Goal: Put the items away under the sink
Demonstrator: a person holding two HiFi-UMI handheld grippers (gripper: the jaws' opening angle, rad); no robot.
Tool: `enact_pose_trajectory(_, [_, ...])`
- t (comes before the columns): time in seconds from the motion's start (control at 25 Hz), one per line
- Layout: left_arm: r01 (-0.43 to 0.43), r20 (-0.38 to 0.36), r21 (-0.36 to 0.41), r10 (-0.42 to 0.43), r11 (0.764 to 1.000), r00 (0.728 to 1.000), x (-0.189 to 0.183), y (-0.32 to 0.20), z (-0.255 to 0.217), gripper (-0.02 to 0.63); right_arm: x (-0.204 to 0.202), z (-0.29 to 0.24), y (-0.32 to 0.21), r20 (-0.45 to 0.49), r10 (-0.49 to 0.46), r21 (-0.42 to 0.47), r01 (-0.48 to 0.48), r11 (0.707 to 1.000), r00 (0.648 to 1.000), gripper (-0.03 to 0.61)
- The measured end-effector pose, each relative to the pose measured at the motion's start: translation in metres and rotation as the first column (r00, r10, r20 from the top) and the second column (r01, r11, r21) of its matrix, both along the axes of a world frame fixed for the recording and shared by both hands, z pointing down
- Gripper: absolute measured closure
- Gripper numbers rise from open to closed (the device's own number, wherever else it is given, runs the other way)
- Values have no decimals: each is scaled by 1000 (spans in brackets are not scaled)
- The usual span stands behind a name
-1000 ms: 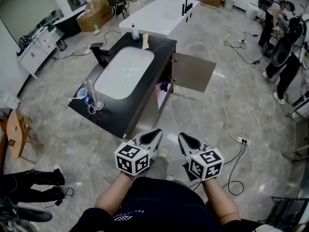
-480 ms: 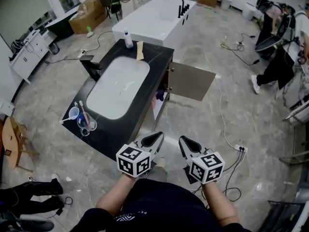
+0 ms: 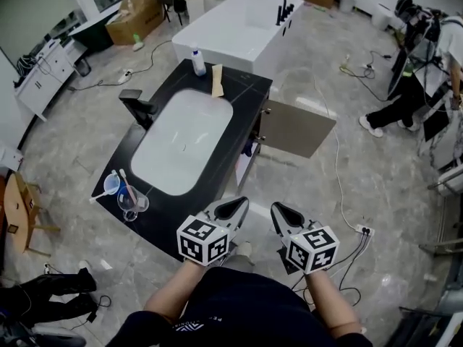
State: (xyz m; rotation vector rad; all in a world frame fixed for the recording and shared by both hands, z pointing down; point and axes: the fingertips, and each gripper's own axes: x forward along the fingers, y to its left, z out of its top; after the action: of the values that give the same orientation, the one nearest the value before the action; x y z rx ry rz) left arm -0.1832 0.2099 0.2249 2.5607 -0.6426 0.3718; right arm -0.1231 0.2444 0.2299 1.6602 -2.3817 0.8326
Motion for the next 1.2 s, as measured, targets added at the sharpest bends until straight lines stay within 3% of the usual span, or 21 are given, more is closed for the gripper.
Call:
enact_pose_trajectory(0.6, [-1, -58, -43, -1, 999, 998, 7, -61, 10, 598, 13, 11, -56, -12, 16, -33, -16, 999, 1000, 541])
enact_pose_trajectory(0.92, [20, -65, -20, -21, 1000, 998, 42, -78, 5, 598, 50, 5, -79, -4, -22, -13, 22, 1000, 1000, 541])
enact_pose_trajectory(1.2, [92, -67, 5, -91, 996, 994, 93, -93, -1, 598, 93, 0, -100, -12, -136, -2, 136, 991, 991, 541])
